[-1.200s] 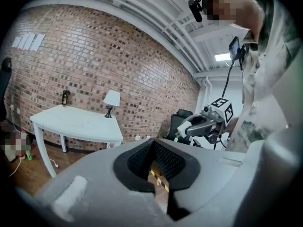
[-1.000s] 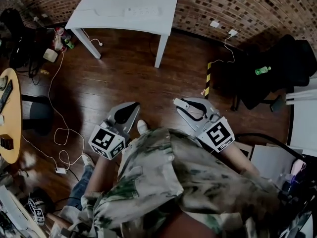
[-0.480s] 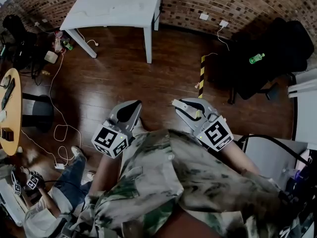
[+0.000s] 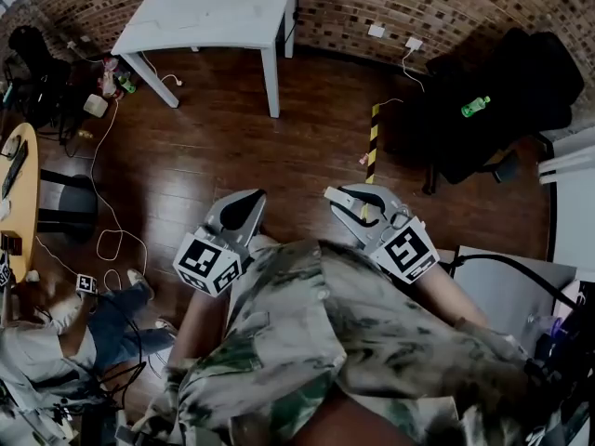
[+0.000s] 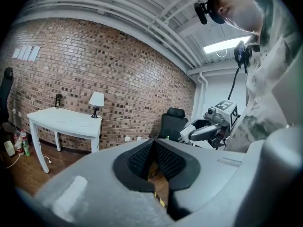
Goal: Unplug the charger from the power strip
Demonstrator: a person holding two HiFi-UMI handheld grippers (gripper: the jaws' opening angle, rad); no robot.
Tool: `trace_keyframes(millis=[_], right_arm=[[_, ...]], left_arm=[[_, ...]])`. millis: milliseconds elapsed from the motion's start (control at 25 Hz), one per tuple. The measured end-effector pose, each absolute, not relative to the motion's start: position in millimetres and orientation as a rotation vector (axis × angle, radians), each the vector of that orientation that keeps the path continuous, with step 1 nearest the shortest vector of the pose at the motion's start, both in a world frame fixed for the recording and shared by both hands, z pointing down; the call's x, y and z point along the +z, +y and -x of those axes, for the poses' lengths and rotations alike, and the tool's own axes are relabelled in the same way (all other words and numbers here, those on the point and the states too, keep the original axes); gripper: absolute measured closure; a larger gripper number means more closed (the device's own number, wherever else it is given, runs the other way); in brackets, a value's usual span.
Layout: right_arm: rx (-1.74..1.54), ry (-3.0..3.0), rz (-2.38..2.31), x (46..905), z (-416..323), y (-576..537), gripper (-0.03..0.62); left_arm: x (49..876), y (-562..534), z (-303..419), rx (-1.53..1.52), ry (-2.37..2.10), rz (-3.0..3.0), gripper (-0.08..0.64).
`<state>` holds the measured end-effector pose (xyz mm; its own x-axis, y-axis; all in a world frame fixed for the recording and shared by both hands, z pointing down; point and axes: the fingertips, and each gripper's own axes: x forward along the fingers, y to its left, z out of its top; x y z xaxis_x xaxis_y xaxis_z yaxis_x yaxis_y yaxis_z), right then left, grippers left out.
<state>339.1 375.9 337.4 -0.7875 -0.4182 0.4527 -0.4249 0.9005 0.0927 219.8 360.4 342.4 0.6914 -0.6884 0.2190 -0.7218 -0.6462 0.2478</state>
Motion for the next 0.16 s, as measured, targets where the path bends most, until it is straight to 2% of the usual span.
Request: trace_keyframes(millis=[160], right_arm=[[0.003,-2.585,-0.599,341.8,-339.3,376.3,0.486]], left_arm=[[347.9,361.8,-217.5,0.154,-1.113,-2.583,0.557]])
